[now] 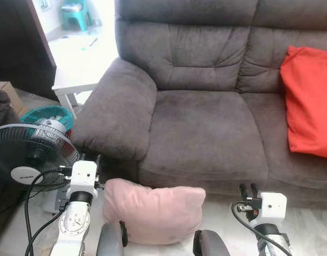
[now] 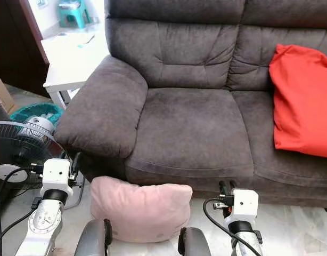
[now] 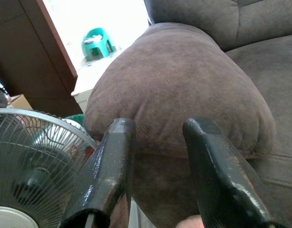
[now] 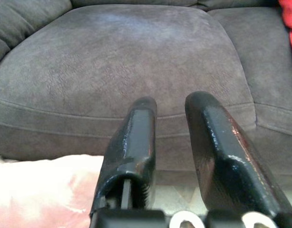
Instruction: Move the pillow to the sofa from floor
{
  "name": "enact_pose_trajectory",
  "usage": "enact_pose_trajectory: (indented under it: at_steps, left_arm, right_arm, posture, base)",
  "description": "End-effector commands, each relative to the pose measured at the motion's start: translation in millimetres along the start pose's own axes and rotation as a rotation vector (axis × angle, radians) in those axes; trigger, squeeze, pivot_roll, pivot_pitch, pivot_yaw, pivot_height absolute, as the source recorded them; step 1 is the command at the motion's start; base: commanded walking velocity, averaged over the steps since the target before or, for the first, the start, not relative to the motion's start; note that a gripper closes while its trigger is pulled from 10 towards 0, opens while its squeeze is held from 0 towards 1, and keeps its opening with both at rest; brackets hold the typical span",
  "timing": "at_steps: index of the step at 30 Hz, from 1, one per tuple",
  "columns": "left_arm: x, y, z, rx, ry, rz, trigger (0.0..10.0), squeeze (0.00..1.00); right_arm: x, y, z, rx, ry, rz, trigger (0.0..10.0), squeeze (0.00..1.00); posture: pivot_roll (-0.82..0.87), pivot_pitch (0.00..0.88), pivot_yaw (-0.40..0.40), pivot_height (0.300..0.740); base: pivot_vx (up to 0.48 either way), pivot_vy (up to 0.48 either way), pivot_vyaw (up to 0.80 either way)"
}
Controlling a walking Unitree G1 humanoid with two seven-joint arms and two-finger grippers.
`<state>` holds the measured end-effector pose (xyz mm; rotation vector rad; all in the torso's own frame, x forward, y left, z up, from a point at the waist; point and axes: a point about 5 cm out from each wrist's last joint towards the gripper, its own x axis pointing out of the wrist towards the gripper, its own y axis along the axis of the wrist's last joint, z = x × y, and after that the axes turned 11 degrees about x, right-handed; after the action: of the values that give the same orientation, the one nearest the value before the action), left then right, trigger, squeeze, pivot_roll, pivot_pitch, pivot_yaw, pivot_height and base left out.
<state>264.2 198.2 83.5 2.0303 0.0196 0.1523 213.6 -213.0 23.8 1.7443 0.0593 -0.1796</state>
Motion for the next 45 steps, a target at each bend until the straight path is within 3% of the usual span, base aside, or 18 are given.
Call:
enact_pose_trajectory:
  at_steps: [1,5,16,28,32,45]
  left_arm:
    - [1.1,0.8,-0.1,0.004,-0.002,0.0,10.0,0.0]
    - [1.0,0.2,-0.4,0.004,0.0,-0.004,10.0,0.0]
    - [1.7,-2.1,1.0,-0.004,-0.006,-0.02,10.0,0.0]
    - [1.3,-14.3,3.9,-0.053,-0.018,-0.102,10.0,0.0]
    - [1.1,-20.1,3.8,-0.064,-0.012,-0.141,10.0,0.0]
    - [1.4,-24.5,5.6,-0.067,-0.024,-0.167,10.0,0.0]
  right_arm:
    - [-0.2,-0.4,0.5,-0.001,0.001,-0.003,10.0,0.0]
    - [0.9,-1.4,-1.3,0.008,0.006,-0.017,10.0,0.0]
    - [1.5,-4.0,-3.0,-0.001,0.007,-0.022,10.0,0.0]
    - [0.7,-6.1,-1.2,0.0,0.006,-0.032,10.0,0.0]
    - [0.1,-8.6,-2.1,-0.036,0.021,-0.047,10.0,0.0]
    - [-0.5,-11.3,0.0,-0.045,0.02,-0.065,10.0,0.0]
  posture:
    - [0.02,0.005,-0.02,0.547]
    - [0.02,0.005,-0.019,0.542]
    - [0.02,0.007,-0.022,0.472]
    - [0.02,0.01,-0.021,0.472]
    - [0.02,0.009,-0.022,0.472]
    - [0.02,0.009,-0.021,0.472]
  base:
    - [0.0,0.0,0.0]
    - [0.0,0.0,0.0]
    - [0.0,0.0,0.0]
    - [0.0,0.0,0.0]
    - [0.0,0.0,0.0]
    - [0.04,0.0,0.32]
